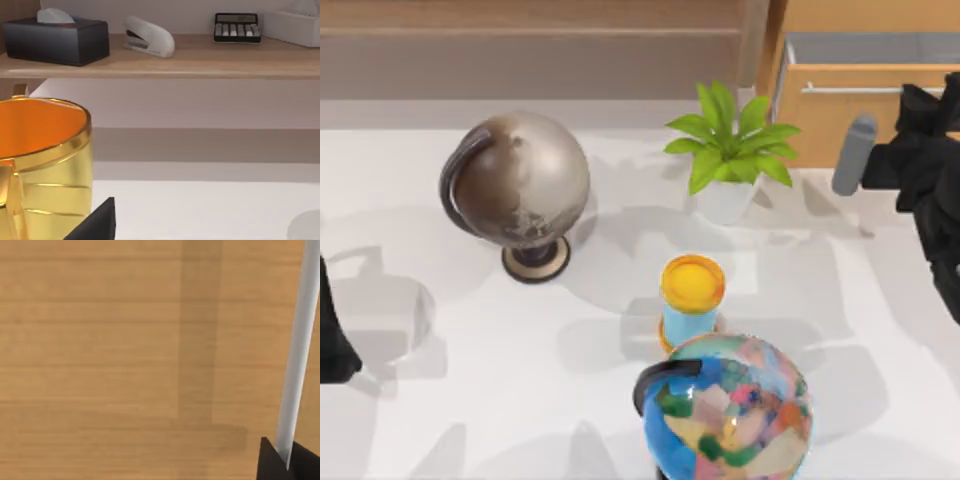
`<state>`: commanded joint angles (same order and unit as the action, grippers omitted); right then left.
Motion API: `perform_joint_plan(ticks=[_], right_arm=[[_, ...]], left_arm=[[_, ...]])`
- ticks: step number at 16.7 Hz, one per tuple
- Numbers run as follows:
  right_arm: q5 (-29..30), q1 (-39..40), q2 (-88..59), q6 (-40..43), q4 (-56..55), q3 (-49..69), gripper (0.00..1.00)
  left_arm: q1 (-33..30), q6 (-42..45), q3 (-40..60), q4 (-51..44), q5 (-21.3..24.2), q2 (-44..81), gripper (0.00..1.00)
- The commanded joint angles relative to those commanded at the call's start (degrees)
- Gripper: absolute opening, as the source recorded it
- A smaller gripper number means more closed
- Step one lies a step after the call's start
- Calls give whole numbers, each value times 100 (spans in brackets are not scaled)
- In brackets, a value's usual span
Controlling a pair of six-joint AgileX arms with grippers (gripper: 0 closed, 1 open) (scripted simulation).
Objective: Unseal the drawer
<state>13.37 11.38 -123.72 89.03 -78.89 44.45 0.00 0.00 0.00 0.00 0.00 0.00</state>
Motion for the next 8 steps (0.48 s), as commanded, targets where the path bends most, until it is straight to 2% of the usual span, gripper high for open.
perform_joint_plan(ticks=[5, 8], right_arm=[[5, -28, -15, -6, -3, -15, 0], [92, 40, 174, -13, -273, -434, 0]], left_arm=[[0, 0, 0, 0, 0, 0, 100], [0, 0, 0, 0, 0, 0, 100]])
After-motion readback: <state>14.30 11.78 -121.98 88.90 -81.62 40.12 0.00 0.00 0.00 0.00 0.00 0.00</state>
